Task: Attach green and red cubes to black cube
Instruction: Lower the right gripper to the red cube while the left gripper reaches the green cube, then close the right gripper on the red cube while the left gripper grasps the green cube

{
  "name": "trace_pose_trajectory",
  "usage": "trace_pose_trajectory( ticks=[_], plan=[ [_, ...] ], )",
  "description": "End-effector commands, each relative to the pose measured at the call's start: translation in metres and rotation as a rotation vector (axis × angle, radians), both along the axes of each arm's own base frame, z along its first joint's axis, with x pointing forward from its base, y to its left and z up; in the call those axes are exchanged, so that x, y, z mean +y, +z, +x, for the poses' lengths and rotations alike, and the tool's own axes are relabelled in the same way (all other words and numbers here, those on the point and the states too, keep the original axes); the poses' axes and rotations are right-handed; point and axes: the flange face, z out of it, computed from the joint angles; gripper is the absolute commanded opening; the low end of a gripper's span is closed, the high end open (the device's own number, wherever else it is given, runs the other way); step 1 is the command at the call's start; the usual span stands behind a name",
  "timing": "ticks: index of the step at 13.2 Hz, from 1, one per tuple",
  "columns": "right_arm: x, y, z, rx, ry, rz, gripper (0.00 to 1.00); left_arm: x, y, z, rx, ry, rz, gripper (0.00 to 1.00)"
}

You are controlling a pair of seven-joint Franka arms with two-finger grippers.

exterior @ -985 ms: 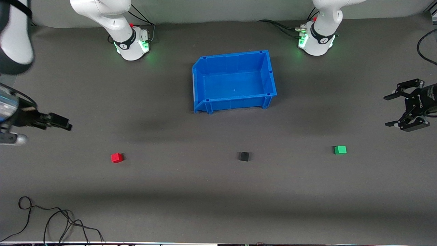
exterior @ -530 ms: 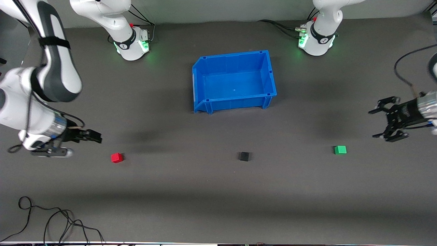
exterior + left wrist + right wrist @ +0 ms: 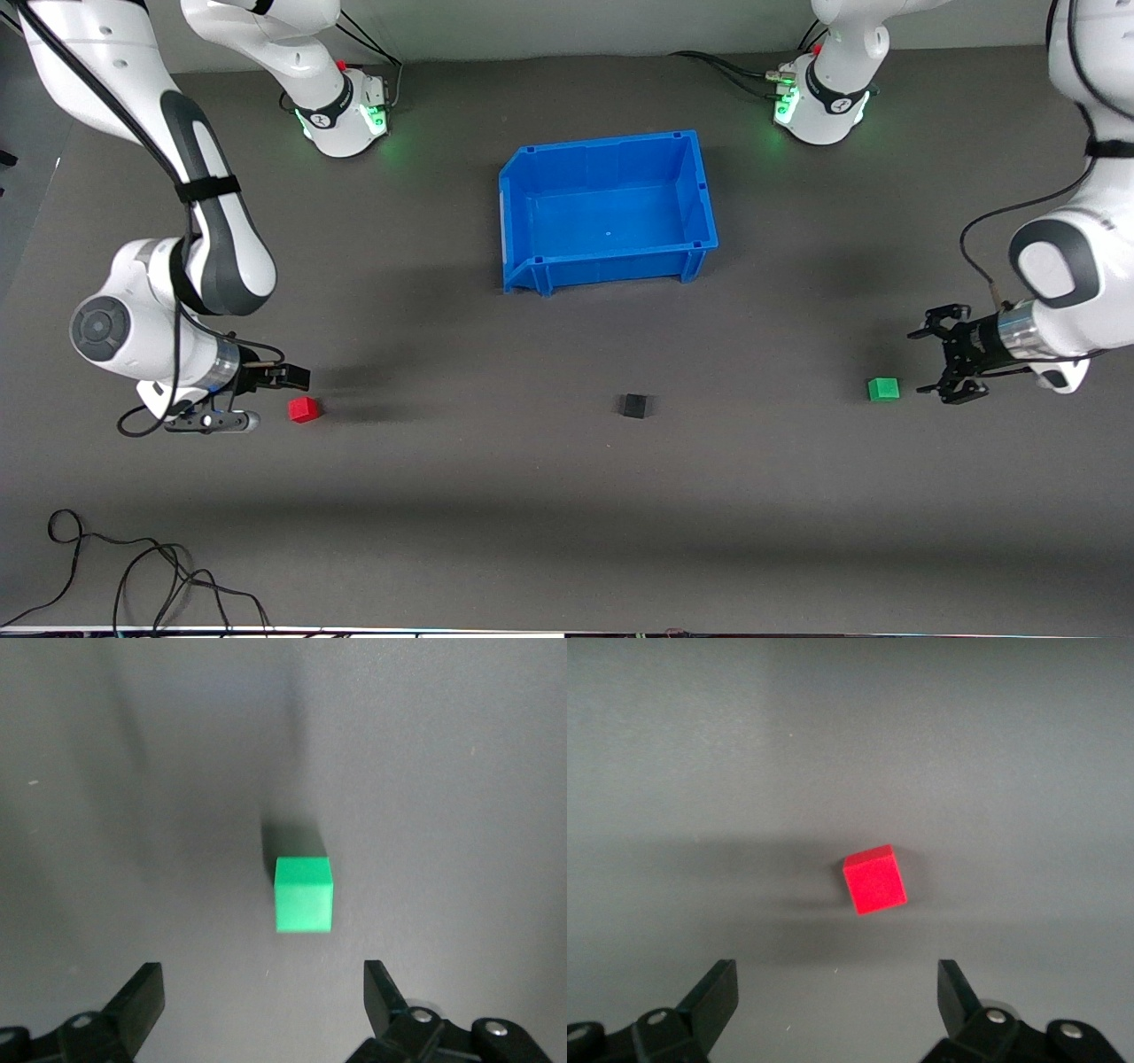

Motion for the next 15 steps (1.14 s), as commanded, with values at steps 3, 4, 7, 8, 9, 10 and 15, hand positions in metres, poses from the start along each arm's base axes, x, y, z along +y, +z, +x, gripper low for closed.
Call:
trace_pose_trajectory(
  ticks=[3,4,7,8,9,10,15],
  plan=[
    [-0.004,-0.049,0.008,-0.027,0.06,-0.004,1.0,-0.01,-0.049,0.002,-0.037,-0.003,0.029,1.0],
    [-0.004,-0.059,0.009,-0.031,0.06,-0.007,1.0,-0.01,-0.051,0.002,-0.037,-0.009,0.028,1.0],
    [-0.005,-0.077,0.011,-0.05,0.063,-0.015,1.0,-0.011,-0.061,-0.002,-0.019,-0.009,0.025,1.0],
    [-0.006,-0.078,0.011,-0.051,0.063,-0.015,1.0,-0.011,-0.063,-0.003,-0.018,-0.01,0.025,1.0],
    [-0.007,-0.079,0.013,-0.064,0.084,-0.016,1.0,-0.011,-0.065,-0.003,-0.022,-0.007,0.03,1.0],
    [-0.01,-0.085,0.013,-0.068,0.104,-0.018,1.0,-0.011,-0.067,-0.005,-0.02,-0.007,0.032,1.0],
    [-0.018,-0.096,0.015,-0.064,0.114,-0.016,1.0,-0.008,-0.069,-0.006,-0.021,-0.003,0.034,1.0]
  ],
)
